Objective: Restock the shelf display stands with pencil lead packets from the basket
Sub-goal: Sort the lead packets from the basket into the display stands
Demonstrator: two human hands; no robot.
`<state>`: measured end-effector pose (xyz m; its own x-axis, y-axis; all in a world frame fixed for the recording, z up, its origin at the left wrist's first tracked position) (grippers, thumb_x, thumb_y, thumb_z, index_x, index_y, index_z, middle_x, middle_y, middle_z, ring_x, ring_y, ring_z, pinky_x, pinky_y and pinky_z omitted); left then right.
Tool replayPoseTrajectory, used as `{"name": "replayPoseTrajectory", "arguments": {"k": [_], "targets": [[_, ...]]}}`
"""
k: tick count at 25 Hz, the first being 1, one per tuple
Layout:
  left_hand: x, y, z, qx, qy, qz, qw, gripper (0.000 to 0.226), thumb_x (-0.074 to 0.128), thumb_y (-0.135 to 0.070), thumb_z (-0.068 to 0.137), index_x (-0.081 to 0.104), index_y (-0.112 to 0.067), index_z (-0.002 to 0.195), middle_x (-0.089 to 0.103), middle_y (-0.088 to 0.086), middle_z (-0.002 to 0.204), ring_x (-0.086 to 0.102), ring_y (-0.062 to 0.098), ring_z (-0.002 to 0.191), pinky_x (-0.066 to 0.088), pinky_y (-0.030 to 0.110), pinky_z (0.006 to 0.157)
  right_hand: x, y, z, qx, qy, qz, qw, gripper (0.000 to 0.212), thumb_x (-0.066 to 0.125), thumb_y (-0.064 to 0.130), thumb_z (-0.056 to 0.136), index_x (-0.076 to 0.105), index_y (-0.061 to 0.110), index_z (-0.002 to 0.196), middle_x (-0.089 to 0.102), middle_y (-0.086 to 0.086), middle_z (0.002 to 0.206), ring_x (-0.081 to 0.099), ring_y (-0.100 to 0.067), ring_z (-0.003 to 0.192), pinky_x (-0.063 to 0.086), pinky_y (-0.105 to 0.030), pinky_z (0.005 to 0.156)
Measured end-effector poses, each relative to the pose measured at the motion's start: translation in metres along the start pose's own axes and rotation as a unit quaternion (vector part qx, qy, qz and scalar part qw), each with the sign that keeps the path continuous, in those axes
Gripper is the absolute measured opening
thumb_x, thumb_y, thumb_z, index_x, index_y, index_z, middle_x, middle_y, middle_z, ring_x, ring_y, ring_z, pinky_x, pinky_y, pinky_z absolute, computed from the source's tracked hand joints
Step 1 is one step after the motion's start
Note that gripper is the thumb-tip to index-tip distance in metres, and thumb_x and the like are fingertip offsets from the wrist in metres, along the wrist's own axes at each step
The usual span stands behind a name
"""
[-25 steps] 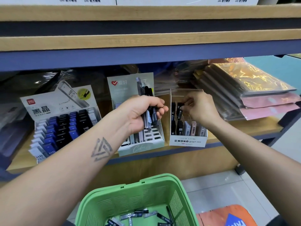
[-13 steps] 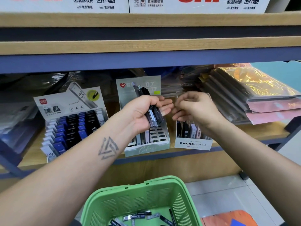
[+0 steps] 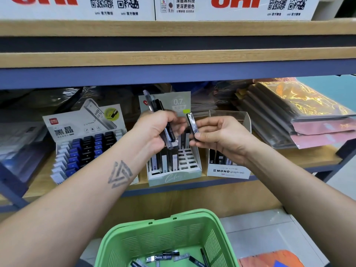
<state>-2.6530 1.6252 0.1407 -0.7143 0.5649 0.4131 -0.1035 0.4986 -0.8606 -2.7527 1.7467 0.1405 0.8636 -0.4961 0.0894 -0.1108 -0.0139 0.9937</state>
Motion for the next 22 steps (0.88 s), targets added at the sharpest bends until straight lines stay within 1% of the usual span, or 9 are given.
{"name": "replayPoseTrajectory", "arguments": {"k": [1, 3, 4, 7, 10, 14, 17, 20, 22], "targets": [[-0.001, 0.000, -0.001, 0.004, -0.007, 0.029, 1.000, 0.017, 0.051, 0.008, 0.093, 0.058, 0.000, 0.106, 0.070, 0.019, 0.082, 0.067, 0.019, 0.054, 0.051, 0.021, 0.043, -0.001, 0.001, 0.000, -0.007, 0.000, -0.007, 1.000, 0.034, 0.070, -0.012, 0.084, 0.064, -0.004, 0.117, 0.073, -0.026, 0.100, 0.075, -0.037, 0.091, 0.062, -0.041, 0.085], [0.004, 0.004, -0.001, -0.004, 0.004, 0.061, 0.998, 0.020, 0.057, 0.001, 0.095, 0.060, 0.002, 0.114, 0.065, 0.016, 0.076, 0.054, 0.011, 0.042, 0.040, 0.016, 0.038, -0.003, 0.003, 0.000, -0.018, -0.002, -0.029, 0.999, 0.030, 0.071, -0.011, 0.083, 0.067, -0.003, 0.111, 0.074, -0.022, 0.093, 0.075, -0.035, 0.088, 0.062, -0.040, 0.085], [0.007, 0.006, -0.002, -0.010, 0.011, 0.067, 0.998, 0.021, 0.060, -0.004, 0.095, 0.061, 0.002, 0.115, 0.063, 0.014, 0.073, 0.050, 0.009, 0.041, 0.038, 0.015, 0.037, -0.005, 0.004, 0.000, -0.024, -0.005, -0.039, 0.999, 0.028, 0.072, -0.010, 0.082, 0.068, -0.002, 0.108, 0.075, -0.020, 0.091, 0.075, -0.033, 0.086, 0.063, -0.039, 0.082], [0.015, 0.008, -0.004, -0.020, 0.035, 0.078, 0.996, 0.016, 0.070, -0.015, 0.092, 0.062, -0.004, 0.101, 0.061, 0.012, 0.068, 0.048, 0.008, 0.041, 0.038, 0.015, 0.036, -0.014, 0.010, -0.001, -0.061, -0.030, -0.097, 0.993, 0.023, 0.076, -0.008, 0.080, 0.074, 0.006, 0.099, 0.076, -0.013, 0.088, 0.075, -0.029, 0.086, 0.061, -0.032, 0.076], [0.019, 0.010, -0.006, -0.020, 0.050, 0.117, 0.992, 0.007, 0.065, -0.002, 0.091, 0.062, 0.001, 0.097, 0.063, 0.016, 0.075, 0.048, 0.007, 0.042, 0.038, 0.012, 0.037, -0.028, 0.015, 0.000, -0.093, -0.069, -0.172, 0.978, 0.028, 0.082, -0.003, 0.076, 0.077, 0.015, 0.097, 0.077, -0.006, 0.091, 0.074, -0.023, 0.089, 0.059, -0.034, 0.082], [0.015, 0.008, -0.005, 0.023, 0.020, 0.184, 0.983, 0.013, 0.063, 0.011, 0.087, 0.065, 0.009, 0.099, 0.069, 0.025, 0.085, 0.050, 0.009, 0.045, 0.039, 0.013, 0.040, -0.042, 0.012, 0.001, -0.072, -0.078, -0.029, 0.994, 0.036, 0.074, -0.012, 0.080, 0.069, 0.003, 0.113, 0.075, -0.017, 0.098, 0.074, -0.031, 0.094, 0.060, -0.033, 0.082], [0.015, 0.008, -0.003, 0.049, 0.004, 0.204, 0.978, 0.012, 0.066, 0.012, 0.085, 0.066, 0.006, 0.095, 0.070, 0.026, 0.084, 0.050, 0.010, 0.044, 0.039, 0.014, 0.040, -0.042, 0.010, 0.002, -0.053, -0.063, 0.076, 0.994, 0.032, 0.068, -0.011, 0.085, 0.065, -0.004, 0.116, 0.073, -0.022, 0.096, 0.074, -0.030, 0.091, 0.061, -0.031, 0.083], [0.021, 0.013, -0.003, 0.047, 0.017, 0.202, 0.978, 0.009, 0.067, 0.011, 0.085, 0.065, 0.002, 0.088, 0.070, 0.025, 0.083, 0.049, 0.010, 0.043, 0.038, 0.015, 0.040, -0.047, 0.009, 0.003, -0.050, -0.088, 0.071, 0.992, 0.022, 0.068, -0.007, 0.087, 0.067, -0.005, 0.108, 0.074, -0.021, 0.092, 0.075, -0.026, 0.086, 0.062, -0.027, 0.078], [0.025, 0.019, -0.003, 0.026, 0.032, 0.177, 0.983, 0.007, 0.066, 0.009, 0.086, 0.064, 0.003, 0.088, 0.069, 0.025, 0.085, 0.050, 0.011, 0.045, 0.038, 0.015, 0.041, -0.062, 0.020, 0.001, -0.074, -0.122, 0.054, 0.988, 0.022, 0.070, -0.007, 0.086, 0.069, -0.003, 0.107, 0.075, -0.020, 0.093, 0.075, -0.025, 0.084, 0.061, -0.025, 0.073]]}}
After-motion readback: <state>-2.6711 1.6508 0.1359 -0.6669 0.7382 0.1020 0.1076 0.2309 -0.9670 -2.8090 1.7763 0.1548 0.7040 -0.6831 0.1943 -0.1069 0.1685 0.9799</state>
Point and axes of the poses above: each hand's wrist, its own z-axis towards the middle knuckle, its own x-axis out of the palm, y = z × x, the point moved 9 cm from there along z, towards the middle knuckle
